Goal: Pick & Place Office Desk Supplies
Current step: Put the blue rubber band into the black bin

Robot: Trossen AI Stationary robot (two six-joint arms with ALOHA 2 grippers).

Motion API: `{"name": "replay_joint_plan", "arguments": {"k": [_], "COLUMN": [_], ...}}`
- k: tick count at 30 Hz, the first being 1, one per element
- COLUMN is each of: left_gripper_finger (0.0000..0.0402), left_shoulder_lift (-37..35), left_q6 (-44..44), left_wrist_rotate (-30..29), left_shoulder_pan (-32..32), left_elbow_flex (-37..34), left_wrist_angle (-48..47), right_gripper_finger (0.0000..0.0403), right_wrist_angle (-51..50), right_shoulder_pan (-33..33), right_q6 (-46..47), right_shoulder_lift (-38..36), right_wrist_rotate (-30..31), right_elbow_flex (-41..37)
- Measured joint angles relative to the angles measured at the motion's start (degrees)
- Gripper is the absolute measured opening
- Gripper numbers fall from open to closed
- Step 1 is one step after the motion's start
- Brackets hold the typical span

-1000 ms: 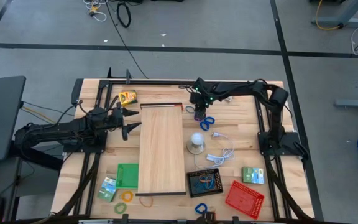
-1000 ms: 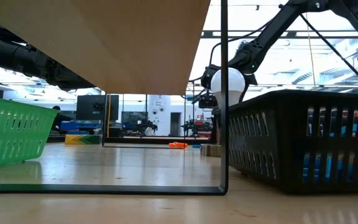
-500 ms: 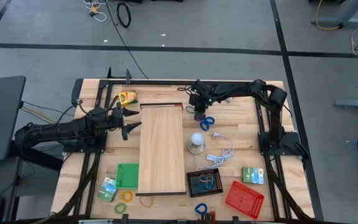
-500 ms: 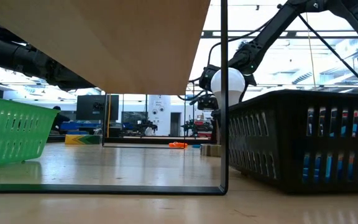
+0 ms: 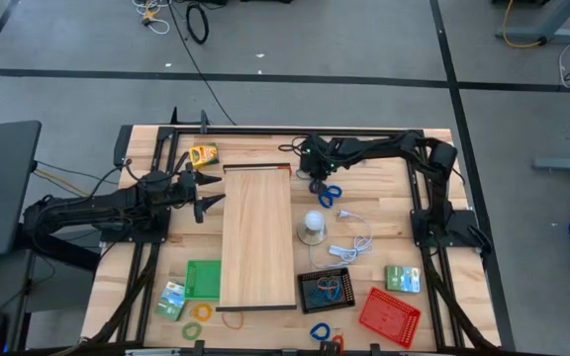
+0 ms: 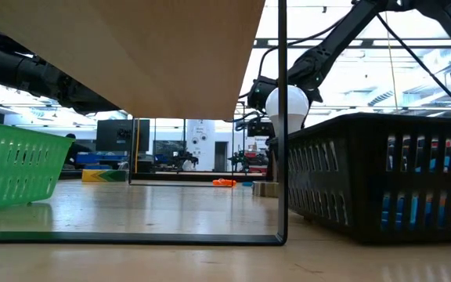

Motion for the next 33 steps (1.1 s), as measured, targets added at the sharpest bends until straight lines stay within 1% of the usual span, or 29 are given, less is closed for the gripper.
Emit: {"name": "replay_joint_plan", "arguments": {"k": [3, 9, 16, 27, 30, 33], "left_gripper_finger": [0.0273, 0.0273, 0.0273, 0.0273, 0.0273, 0.0273], "left_shoulder_lift": [0.0, 0.0, 0.0, 0.0, 0.0, 0.0], "left_q6": [0.09, 0.5, 1.05, 1.57, 1.94, 2.19], "left_wrist_rotate": [0.0, 0.0, 0.0, -0.02, 0.0, 0.0], "left_shoulder_pan": [0.0, -0.02, -0.02, -0.04, -0.04, -0.04], "left_elbow_flex": [0.0, 0.0, 0.0, 0.0, 0.0, 0.0], "left_wrist_angle": [0.01, 0.04, 0.07, 0.18, 0.22, 0.26], "right_gripper_finger": [0.0002, 0.0001, 0.0001, 0.0, 0.0, 0.0], "right_wrist_angle": [0.22, -0.41, -0.82, 0.48, 2.77, 6.63], "right_shoulder_pan": [0.44, 1.21, 1.13, 1.15, 1.1, 0.92], "right_q6": [0.94, 1.58, 2.17, 3.4, 2.19, 0.94], "right_shoulder_lift": [-1.4, -4.06, -8.37, -16.82, -19.52, -21.83], "right_wrist_rotate": [0.75, 6.36, 10.57, 10.42, 7.11, 0.84], "right_elbow_flex": [0.0, 0.02, 0.02, 0.02, 0.02, 0.02]}}
